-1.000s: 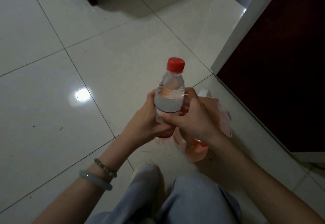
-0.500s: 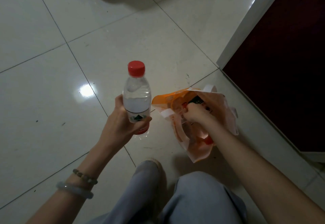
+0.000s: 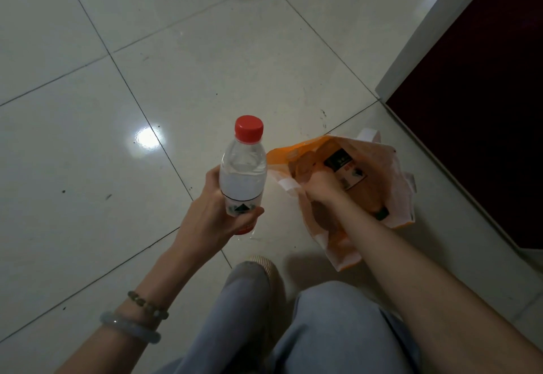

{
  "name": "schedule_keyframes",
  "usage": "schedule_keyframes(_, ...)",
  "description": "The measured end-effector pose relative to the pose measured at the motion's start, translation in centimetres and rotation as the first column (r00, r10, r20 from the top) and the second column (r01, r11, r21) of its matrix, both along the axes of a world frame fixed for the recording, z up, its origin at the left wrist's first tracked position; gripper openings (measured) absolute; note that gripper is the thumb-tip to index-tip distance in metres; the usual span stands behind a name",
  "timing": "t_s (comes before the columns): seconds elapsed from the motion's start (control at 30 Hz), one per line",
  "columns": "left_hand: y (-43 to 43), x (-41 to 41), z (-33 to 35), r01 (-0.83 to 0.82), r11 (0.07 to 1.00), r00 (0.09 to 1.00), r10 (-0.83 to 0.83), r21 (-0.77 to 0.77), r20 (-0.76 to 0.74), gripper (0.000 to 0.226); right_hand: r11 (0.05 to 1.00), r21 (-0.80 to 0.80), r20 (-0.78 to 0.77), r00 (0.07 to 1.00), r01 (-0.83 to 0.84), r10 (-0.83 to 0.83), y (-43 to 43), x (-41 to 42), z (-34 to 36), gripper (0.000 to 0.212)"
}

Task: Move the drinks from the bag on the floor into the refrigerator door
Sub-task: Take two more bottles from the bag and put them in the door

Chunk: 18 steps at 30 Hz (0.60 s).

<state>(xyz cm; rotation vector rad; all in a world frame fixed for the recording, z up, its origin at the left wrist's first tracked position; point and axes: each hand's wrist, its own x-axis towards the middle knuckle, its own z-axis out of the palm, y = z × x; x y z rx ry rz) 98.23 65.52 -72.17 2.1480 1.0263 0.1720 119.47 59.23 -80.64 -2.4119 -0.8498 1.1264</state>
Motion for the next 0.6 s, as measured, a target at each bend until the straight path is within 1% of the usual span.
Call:
schedule_keyframes(0.07,-0.1,0.2,0.0,0.012,1.000,1.000,-0.012,0.009,-0.005,0.085,0.999,-0.023,-0.014,1.000,-0.024,0.024,-0.4,0.2,0.7,0.043)
schedule_keyframes(0.17,-0.1,0.4,0.1,0.028,1.000,1.000,-0.028,0.012,0.002,0.087,0.999,0.032,-0.007,1.000,-0.022,0.022,-1.7,0.4,1.6,0.065)
schedule_keyframes(0.2,-0.1,0.5,0.2,0.031,0.999,0.999,-0.031,0.007,0.006,0.087,0.999,0.044,0.013,1.000,-0.022,0.022,-2.2,0.4,2.1,0.065)
schedule_keyframes(0.3,-0.2,1.0,0.6,0.047,0.999,0.999,-0.047,0.010,0.002,0.087,0.993,0.111,0.087,0.995,0.036,-0.046,-4.0,0.4,3.4,0.055)
schedule_keyframes(0.4,-0.2,1.4,1.4,0.051,0.999,0.999,-0.051,0.002,0.004,0.087,0.962,0.243,0.083,0.985,0.129,-0.153,-5.3,0.8,5.7,0.066)
schedule_keyframes(0.5,0.2,2.0,2.7,0.066,0.998,0.998,-0.066,0.003,0.001,0.087,0.914,0.362,0.083,0.970,0.183,-0.227,-6.2,1.0,9.7,0.071)
schedule_keyframes(0.57,0.7,2.5,5.0,0.071,0.997,0.997,-0.071,-0.005,-0.006,0.088,0.892,0.413,0.123,0.959,0.185,-0.256,-6.5,1.3,13.5,0.069)
schedule_keyframes(0.6,0.8,2.9,6.6,0.072,0.997,0.997,-0.072,-0.014,-0.011,0.087,0.892,0.408,0.128,0.956,0.192,-0.264,-6.6,1.3,15.6,0.065)
